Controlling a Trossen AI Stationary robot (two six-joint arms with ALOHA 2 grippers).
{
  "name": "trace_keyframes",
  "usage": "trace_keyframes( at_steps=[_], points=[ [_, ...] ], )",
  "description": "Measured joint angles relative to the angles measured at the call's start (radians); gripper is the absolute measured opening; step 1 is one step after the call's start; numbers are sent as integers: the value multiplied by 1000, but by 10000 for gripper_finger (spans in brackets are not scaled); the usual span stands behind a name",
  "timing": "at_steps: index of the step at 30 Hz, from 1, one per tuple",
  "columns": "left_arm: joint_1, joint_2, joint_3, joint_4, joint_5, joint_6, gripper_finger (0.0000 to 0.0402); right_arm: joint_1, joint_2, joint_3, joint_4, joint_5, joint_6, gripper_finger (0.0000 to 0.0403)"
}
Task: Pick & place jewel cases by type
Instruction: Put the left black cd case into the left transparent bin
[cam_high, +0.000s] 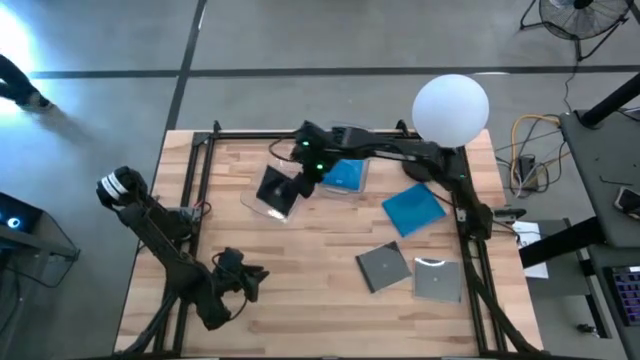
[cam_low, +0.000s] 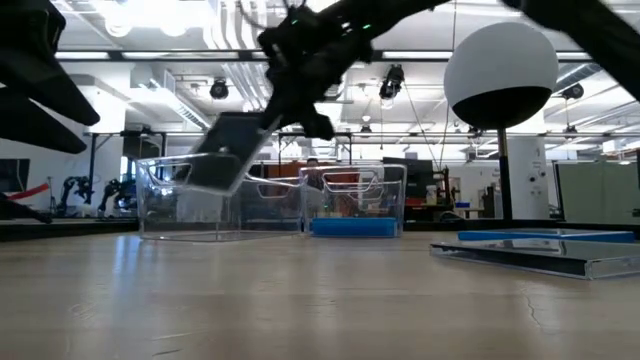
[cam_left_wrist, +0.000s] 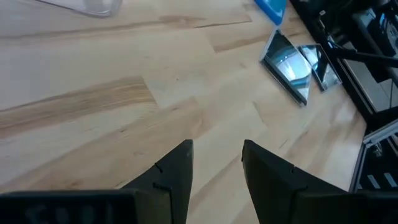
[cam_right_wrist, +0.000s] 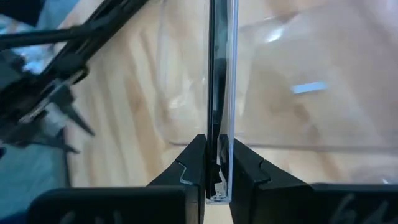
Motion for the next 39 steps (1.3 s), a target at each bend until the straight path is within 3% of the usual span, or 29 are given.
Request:
trace_keyframes(
  at_steps=[2,6,11,15,20,22,30,33,39],
  points=[
    [0,5,0,0,-5,-1,122,-2,77,120,-86,-35,-9,29],
    [0,15,0,2,-17,-8,122,-3,204,325,-252,27,-18,38],
    [0,24,1,7,-52,-11,122,-1,214,300,-232,61,-3,96],
    [7,25,1,7,-61,-11,122,8,197,289,-313,229,-21,158],
    [23,25,1,8,-65,-3,122,94,118,286,-375,599,-127,210],
    [31,25,0,8,-64,-1,122,144,71,266,-416,617,-125,219],
    [68,25,-38,68,-36,39,122,369,-101,-91,-467,596,146,216],
    [100,25,-70,169,34,114,122,447,-175,-270,-456,516,316,215],
    [187,26,-154,521,246,353,122,581,-357,-576,-428,472,773,212]
  ],
)
